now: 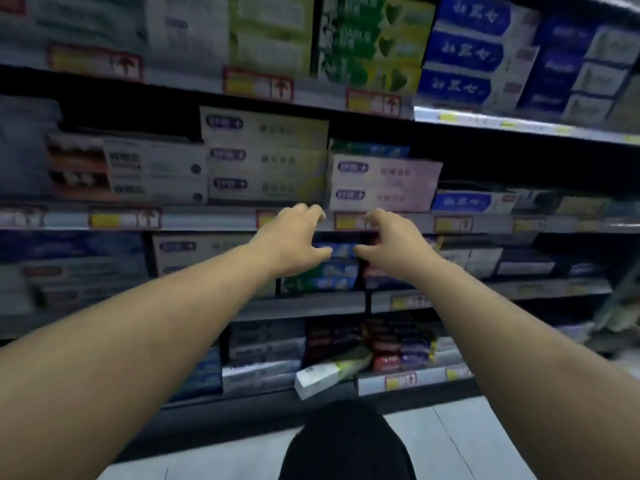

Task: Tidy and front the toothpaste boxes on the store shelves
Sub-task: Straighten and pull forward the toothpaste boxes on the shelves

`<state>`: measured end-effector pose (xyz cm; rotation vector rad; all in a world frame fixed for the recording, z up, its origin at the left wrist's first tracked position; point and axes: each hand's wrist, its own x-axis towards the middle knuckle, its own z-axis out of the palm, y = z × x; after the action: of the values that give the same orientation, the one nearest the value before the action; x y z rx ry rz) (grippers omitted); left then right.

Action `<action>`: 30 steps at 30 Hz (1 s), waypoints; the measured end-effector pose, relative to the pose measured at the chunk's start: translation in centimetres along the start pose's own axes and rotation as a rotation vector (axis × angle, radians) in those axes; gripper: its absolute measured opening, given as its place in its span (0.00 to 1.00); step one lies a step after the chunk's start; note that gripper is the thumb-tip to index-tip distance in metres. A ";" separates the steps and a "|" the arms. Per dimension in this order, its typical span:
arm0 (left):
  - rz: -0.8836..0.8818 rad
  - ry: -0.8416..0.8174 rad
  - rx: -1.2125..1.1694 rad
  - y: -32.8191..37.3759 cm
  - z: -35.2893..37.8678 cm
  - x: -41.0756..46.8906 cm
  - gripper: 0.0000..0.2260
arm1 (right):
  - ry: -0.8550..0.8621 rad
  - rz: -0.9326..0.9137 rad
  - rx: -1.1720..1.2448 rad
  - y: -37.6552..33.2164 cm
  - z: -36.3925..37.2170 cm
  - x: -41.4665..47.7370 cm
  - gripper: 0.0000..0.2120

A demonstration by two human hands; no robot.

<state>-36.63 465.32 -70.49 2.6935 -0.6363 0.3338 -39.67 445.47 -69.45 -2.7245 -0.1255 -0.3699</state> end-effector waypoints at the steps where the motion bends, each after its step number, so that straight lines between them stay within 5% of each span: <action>1: -0.012 -0.031 -0.011 -0.4 2.0 0.0 0.27 | -0.027 0.019 0.000 1.3 1.5 0.0 0.31; 11: -0.120 -0.364 -0.064 -6.0 20.6 -0.5 0.26 | -0.337 0.281 0.113 13.7 16.4 -0.3 0.29; 21: -0.376 -0.627 -0.078 -10.9 34.7 -4.0 0.16 | -0.432 0.467 0.097 21.7 29.3 -0.5 0.20; 30: -0.641 -0.477 -0.343 -12.9 40.1 -4.6 0.17 | -0.312 0.575 0.231 24.2 34.2 1.0 0.20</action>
<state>-28.79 462.31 -111.99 2.4666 0.0828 -0.5429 -27.21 436.43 -108.49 -2.4270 0.4918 0.2202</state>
